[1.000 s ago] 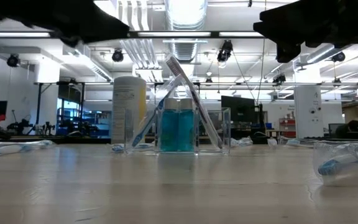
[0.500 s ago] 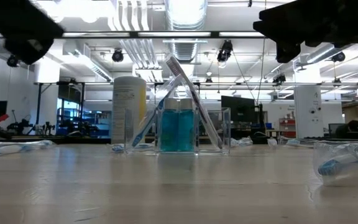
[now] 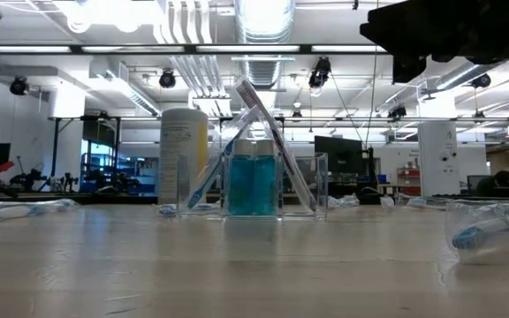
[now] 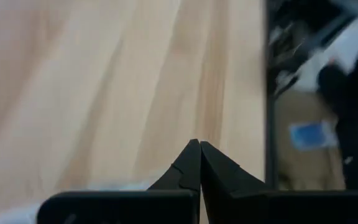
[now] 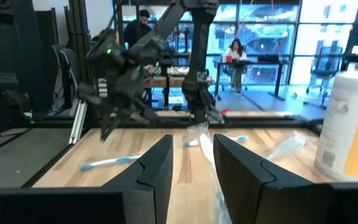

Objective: Pick & Place toothbrushing station
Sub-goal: Put the blue toothbrush into the transparent organizer

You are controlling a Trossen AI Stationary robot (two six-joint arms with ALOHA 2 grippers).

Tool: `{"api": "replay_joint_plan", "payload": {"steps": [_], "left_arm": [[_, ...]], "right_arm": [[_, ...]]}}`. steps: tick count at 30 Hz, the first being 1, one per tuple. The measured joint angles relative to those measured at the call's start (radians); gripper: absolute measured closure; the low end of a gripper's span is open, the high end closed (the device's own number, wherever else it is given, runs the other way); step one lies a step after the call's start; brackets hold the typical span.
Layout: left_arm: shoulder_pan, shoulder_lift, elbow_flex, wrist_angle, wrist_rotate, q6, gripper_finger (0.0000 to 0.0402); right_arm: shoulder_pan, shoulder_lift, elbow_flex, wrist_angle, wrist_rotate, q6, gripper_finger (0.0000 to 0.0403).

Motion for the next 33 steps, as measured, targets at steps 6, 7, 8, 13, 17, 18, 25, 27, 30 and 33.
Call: {"api": "replay_joint_plan", "payload": {"steps": [6,7,8,13,17,18,25,27,30,33], "left_arm": [[-0.010,0.170,0.204,-0.456,0.147,-0.244,0.0398],[-0.011,0.187,0.235,-0.523,0.168,-0.270,0.0398],[-0.011,0.203,0.266,-0.587,0.190,-0.285,0.0398],[-0.007,0.228,0.332,-0.799,0.160,-0.360,0.0398],[0.016,0.229,0.308,-0.869,0.155,-0.440,0.0398],[0.022,0.229,0.295,-0.871,0.158,-0.449,0.0398],[0.076,0.229,0.229,-0.850,0.127,-0.445,0.0399],[0.098,0.229,0.217,-0.847,0.106,-0.436,0.0399],[0.137,0.226,0.205,-0.841,0.106,-0.391,0.0399],[0.183,0.224,0.197,-0.829,0.110,-0.314,0.0399]], "right_arm": [[0.000,-0.001,0.000,0.018,0.000,-0.031,0.0301],[0.000,-0.002,0.000,0.018,0.000,-0.031,0.0302],[0.000,-0.002,0.000,0.018,0.000,-0.034,0.0302],[0.000,-0.003,0.000,0.026,0.001,-0.039,0.0303],[0.000,-0.003,0.000,0.029,0.001,-0.037,0.0303],[0.000,-0.003,0.000,0.029,0.001,-0.034,0.0303],[0.000,-0.003,0.000,0.030,0.001,-0.022,0.0303],[0.000,-0.003,0.000,0.030,0.001,-0.022,0.0303],[0.000,-0.003,0.000,0.030,0.001,-0.020,0.0303],[0.000,-0.003,0.000,0.031,0.001,-0.019,0.0303]]}}
